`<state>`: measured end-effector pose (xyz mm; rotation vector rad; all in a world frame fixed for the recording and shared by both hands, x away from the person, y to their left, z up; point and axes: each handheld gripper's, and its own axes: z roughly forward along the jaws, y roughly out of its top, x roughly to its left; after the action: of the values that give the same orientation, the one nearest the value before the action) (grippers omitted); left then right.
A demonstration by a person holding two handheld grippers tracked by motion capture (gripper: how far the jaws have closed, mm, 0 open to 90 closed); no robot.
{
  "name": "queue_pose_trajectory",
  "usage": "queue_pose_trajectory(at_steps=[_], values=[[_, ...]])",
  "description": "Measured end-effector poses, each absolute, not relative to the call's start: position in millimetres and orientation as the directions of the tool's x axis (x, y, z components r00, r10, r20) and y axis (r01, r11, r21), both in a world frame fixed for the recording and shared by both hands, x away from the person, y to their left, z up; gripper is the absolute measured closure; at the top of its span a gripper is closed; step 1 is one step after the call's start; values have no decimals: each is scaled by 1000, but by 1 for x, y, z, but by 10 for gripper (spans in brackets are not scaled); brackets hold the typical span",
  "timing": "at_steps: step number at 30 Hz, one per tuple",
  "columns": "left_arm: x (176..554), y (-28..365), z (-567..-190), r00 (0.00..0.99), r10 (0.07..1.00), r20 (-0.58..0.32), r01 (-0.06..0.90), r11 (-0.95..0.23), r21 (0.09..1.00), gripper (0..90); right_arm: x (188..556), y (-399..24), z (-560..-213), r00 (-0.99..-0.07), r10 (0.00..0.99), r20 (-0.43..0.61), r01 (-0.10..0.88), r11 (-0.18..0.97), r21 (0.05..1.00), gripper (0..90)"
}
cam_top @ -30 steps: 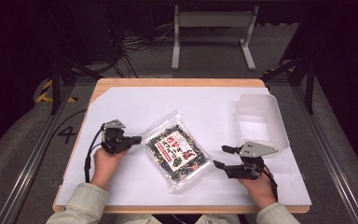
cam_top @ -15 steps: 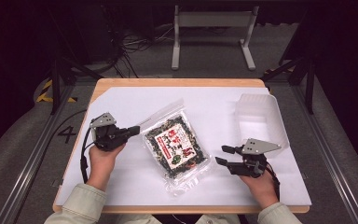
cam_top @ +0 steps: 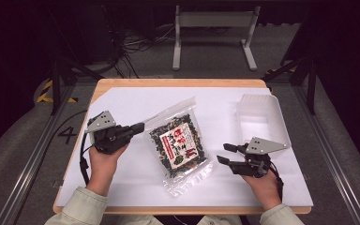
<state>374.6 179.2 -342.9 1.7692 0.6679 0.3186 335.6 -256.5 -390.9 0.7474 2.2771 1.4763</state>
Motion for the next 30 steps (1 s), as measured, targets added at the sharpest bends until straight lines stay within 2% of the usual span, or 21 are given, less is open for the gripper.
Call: queue_pose_trajectory(at_steps=[4, 19, 30], values=[[368, 176, -335, 810, 578, -99, 244, -179, 953, 892, 335, -256, -389, -809, 585, 45, 259, 287, 922, 319], [351, 168, -319, 839, 541, -50, 177, -186, 966, 892, 341, -243, -372, -821, 570, -10, 186, 283, 941, 226], [344, 163, -315, 852, 522, -27, 149, -192, 970, 891, 370, -227, -364, -831, 557, 8, 170, 240, 956, 194]])
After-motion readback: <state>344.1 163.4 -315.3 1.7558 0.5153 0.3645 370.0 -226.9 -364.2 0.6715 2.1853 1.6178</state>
